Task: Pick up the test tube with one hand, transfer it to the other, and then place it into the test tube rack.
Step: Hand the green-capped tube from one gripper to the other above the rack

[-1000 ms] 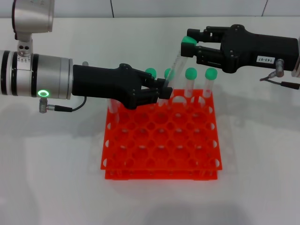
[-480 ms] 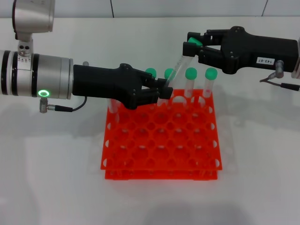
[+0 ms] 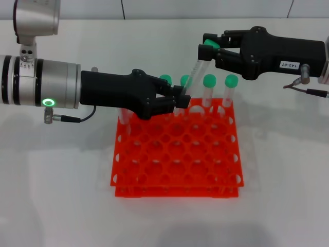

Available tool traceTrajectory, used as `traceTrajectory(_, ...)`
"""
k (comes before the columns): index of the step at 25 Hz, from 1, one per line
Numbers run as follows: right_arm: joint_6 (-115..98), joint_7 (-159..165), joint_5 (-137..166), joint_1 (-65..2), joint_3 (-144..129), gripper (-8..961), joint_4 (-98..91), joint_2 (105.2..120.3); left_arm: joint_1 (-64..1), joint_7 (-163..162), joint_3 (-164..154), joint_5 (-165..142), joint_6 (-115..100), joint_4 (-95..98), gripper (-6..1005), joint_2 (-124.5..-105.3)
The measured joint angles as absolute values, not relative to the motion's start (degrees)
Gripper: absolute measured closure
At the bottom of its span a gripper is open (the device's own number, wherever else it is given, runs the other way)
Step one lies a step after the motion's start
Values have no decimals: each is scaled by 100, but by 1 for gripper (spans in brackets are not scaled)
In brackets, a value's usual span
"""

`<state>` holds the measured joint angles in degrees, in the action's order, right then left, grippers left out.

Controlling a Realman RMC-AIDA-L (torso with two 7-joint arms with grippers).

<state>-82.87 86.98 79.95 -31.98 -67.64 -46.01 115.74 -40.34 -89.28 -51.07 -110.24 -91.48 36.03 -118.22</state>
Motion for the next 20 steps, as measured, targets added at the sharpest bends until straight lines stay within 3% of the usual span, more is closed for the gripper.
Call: traceTrajectory(20,-8436,8710,7918,-3181,-6907,679,-4650,11590,-3997,-9066,-5409,-11003,-9174,3611,690,-11909)
